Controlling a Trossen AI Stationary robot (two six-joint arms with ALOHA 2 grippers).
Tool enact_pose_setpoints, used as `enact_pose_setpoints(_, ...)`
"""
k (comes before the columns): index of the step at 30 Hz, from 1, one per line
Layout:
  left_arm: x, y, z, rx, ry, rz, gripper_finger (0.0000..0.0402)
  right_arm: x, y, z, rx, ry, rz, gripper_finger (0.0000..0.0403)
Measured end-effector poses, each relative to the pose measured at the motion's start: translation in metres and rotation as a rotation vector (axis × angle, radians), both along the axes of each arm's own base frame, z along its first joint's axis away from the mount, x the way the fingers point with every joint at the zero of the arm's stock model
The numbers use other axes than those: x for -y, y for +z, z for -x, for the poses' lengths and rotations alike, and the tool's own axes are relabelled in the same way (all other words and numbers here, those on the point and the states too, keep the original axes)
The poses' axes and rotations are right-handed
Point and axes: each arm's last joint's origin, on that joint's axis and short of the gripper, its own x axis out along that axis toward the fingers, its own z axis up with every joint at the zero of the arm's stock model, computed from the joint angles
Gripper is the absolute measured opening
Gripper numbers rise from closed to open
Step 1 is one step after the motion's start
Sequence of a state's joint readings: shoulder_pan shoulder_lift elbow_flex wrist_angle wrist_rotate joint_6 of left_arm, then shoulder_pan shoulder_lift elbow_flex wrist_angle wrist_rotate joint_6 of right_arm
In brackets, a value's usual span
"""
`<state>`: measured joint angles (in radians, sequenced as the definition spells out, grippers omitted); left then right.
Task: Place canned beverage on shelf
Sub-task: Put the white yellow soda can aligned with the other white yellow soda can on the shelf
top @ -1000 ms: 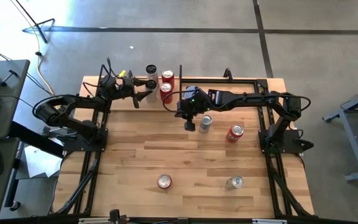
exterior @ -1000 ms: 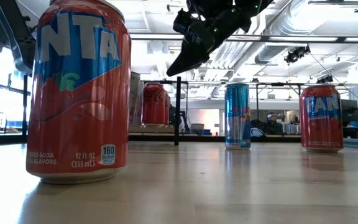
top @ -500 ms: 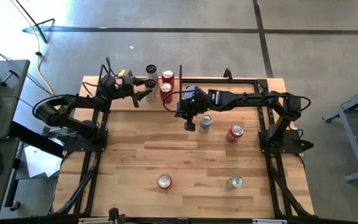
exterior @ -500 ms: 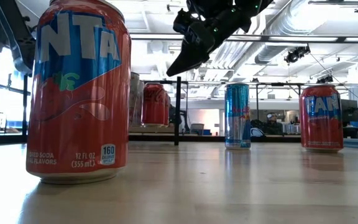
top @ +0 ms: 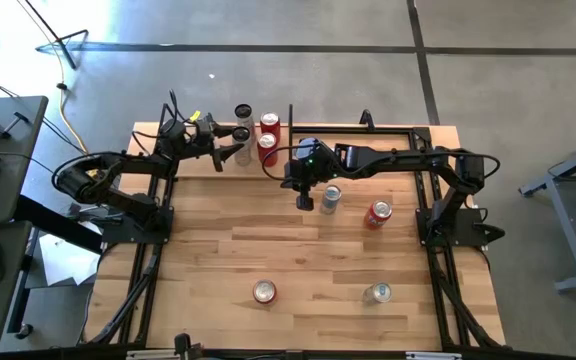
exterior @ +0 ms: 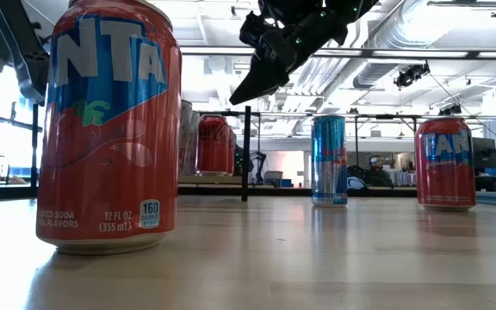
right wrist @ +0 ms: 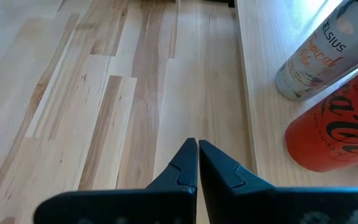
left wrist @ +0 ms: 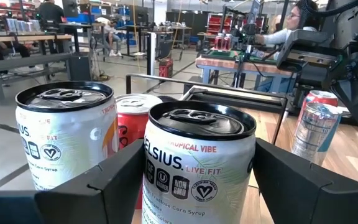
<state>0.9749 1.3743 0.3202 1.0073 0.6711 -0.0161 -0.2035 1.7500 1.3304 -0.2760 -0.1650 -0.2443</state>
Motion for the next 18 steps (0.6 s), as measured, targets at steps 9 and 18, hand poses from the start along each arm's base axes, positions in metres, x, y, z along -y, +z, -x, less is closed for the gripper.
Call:
enact_pose_setpoints(9,0.0023,0.0032,0.0016,-0.005,0.001,0.007,0.0265,-0.0005,0.0004,-0.0003,0.006,0.013,-0.01,0.0)
enact_pose_setpoints(18,0.0025,0.0031,0.0017,-0.009,0.0,0.004,0.027,-0.0005,0.0004,-0.0003,0.007,0.015,-0.011,0.0)
